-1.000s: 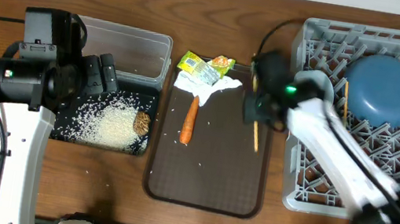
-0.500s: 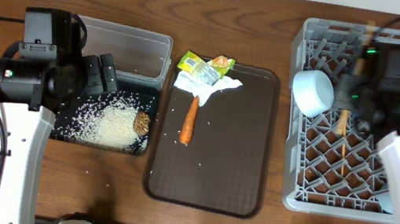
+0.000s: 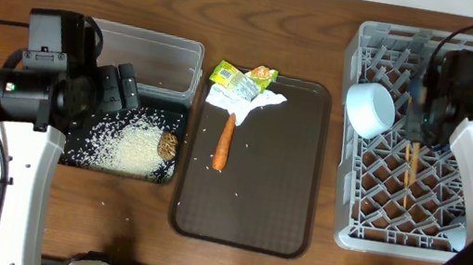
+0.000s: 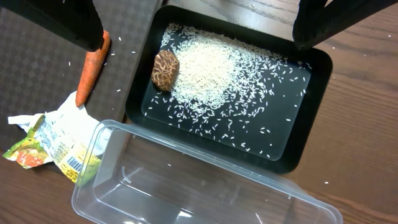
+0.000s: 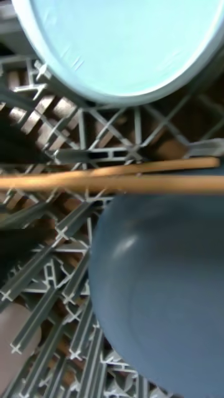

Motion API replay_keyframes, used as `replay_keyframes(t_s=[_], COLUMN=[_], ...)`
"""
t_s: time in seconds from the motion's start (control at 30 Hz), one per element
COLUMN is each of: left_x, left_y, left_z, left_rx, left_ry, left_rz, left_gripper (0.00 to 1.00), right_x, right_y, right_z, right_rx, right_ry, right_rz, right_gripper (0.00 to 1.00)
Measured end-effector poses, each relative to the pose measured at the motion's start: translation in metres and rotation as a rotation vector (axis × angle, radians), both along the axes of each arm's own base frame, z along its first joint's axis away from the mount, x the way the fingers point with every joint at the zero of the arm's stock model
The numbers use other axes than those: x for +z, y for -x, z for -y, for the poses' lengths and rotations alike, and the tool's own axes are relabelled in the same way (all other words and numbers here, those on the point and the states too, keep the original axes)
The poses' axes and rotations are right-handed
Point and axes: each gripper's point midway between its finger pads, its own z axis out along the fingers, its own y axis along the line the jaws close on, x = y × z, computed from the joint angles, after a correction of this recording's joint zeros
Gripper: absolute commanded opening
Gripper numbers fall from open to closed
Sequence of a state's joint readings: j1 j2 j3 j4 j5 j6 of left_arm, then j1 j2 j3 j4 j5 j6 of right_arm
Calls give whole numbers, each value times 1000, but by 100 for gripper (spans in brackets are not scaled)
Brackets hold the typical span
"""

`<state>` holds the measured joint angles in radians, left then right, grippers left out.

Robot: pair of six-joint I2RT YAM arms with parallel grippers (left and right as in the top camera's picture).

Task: Sort waste into correct bins and load items into the dishwasher rack
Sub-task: 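Grasp the second chopstick and insert it upright in the rack, then release the chopstick and hold right gripper above the rack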

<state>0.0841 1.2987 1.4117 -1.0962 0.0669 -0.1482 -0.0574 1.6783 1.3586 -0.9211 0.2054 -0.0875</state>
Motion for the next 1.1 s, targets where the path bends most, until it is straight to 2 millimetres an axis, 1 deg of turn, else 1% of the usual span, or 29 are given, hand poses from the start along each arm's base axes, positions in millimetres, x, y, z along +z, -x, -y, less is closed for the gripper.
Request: replay_keyframes(t_s=[0.07,0.13,0.2,0.27,0.33,0.37,0.4,0.43,0.47,0.53,0.6,0.7,0.77,0.9,1.03,1.1], left_x=[0,0,0,0,0,0,0,0,0,0,0,0,0,0,6,6], left_y=[0,0,0,0,0,0,0,0,0,0,0,0,0,0,-10,-11], left_z=[0,0,0,0,0,0,0,0,0,0,0,0,0,0,1,5], left_rx=[0,0,0,0,0,0,0,0,0,0,0,0,0,0,-4,-17], left_ry=[0,0,0,0,0,0,0,0,0,0,0,0,0,0,4,25], left_rz=[0,0,0,0,0,0,0,0,0,0,0,0,0,2,46,50], left_gripper=[98,98,98,98,98,98,98,98,98,98,98,98,98,98,98,98], right_x=[0,3,10,21,40,52,66,80,93,119,139,162,173,182,180,177], right_y=[1,2,2,1,-1,-1,-1,0,2,9,17,28,34,39,41,43], right_z=[3,5,3,-5,-22,-34,-48,-63,-76,-99,-111,-115,-116,-118,-118,-118], right_rx=[-9,-14,-9,7,46,75,113,148,181,245,272,262,257,252,245,241], right_ry=[21,35,33,10,-36,-71,-107,-145,-184,-248,-294,-339,-360,-381,-387,-390], right_rz=[-7,1,21,61,127,169,217,262,302,378,433,504,535,559,550,537], right_gripper=[47,49,50,52,58,65,73,85,99,99,99,99,99,99,99,99])
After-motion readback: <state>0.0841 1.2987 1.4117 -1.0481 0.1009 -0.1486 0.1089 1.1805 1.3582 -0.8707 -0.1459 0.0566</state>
